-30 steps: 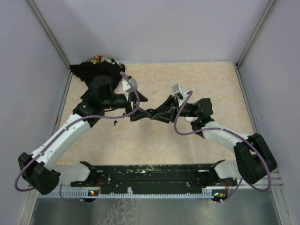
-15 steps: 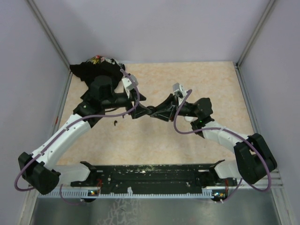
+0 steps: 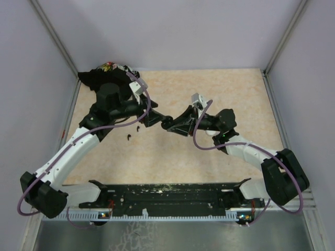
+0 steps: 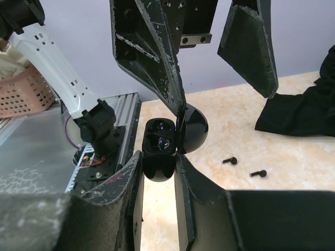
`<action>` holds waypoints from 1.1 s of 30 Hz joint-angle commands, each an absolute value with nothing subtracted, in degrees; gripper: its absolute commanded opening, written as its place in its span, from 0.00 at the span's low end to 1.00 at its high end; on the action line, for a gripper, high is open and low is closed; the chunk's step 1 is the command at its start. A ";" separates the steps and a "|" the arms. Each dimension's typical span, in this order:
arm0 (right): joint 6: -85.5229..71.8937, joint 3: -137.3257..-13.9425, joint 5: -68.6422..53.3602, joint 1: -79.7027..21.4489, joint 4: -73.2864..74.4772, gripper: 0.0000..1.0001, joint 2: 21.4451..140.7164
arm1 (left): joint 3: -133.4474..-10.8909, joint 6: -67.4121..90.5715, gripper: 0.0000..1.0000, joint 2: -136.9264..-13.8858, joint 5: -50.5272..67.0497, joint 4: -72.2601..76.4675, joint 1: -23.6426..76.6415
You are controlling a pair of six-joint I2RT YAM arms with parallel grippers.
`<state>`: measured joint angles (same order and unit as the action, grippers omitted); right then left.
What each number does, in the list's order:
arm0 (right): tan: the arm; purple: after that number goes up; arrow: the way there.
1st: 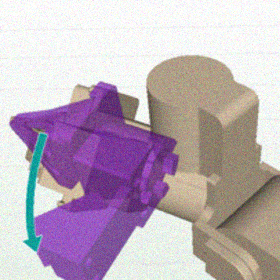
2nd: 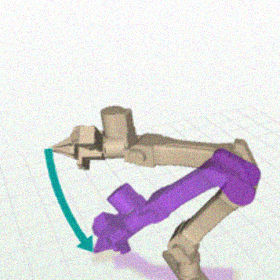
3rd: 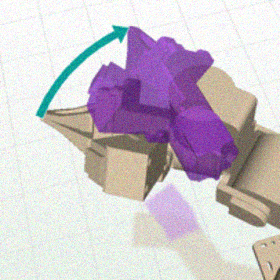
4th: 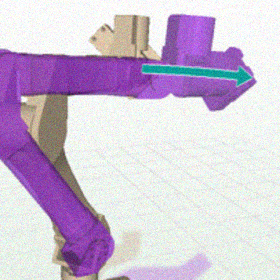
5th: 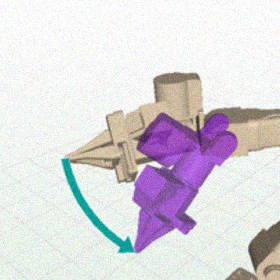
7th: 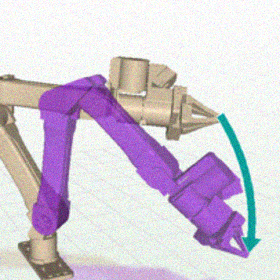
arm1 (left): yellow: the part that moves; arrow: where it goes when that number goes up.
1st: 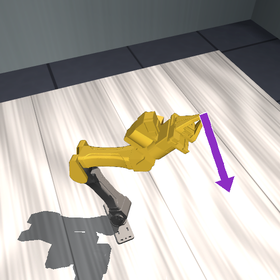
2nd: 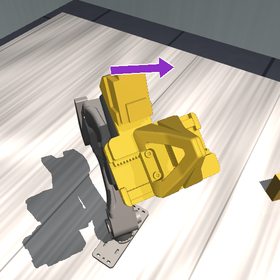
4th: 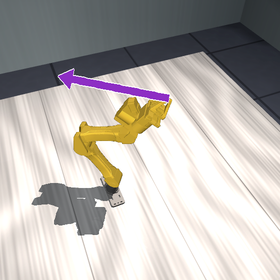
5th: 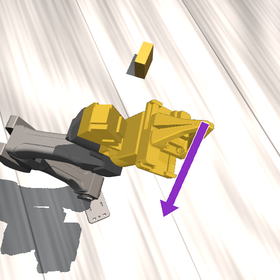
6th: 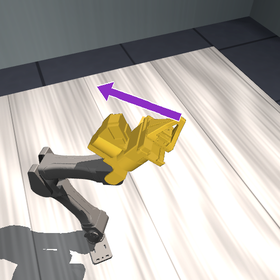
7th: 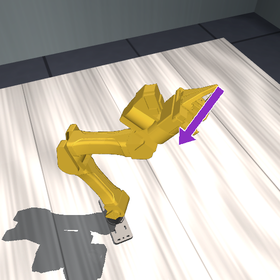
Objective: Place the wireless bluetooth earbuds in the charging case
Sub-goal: Open the charging case.
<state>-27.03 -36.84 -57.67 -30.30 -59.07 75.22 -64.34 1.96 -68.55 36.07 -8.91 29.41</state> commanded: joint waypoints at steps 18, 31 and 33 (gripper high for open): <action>-12.25 -23.23 -37.50 -31.58 -69.67 0.00 72.71 | -61.63 12.56 0.84 -57.83 11.29 -24.29 28.61; -3.30 -14.97 -25.19 -35.94 -71.76 0.00 70.81 | -52.92 20.24 0.78 -63.66 -8.04 -29.35 26.70; -2.20 -14.41 -23.88 -36.54 -71.55 0.00 70.67 | -52.53 20.63 0.78 -65.61 -7.36 -29.21 25.48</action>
<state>-6.22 -15.25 -28.21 -35.24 -67.77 72.71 -53.43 18.20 -63.00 -3.88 -28.29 27.42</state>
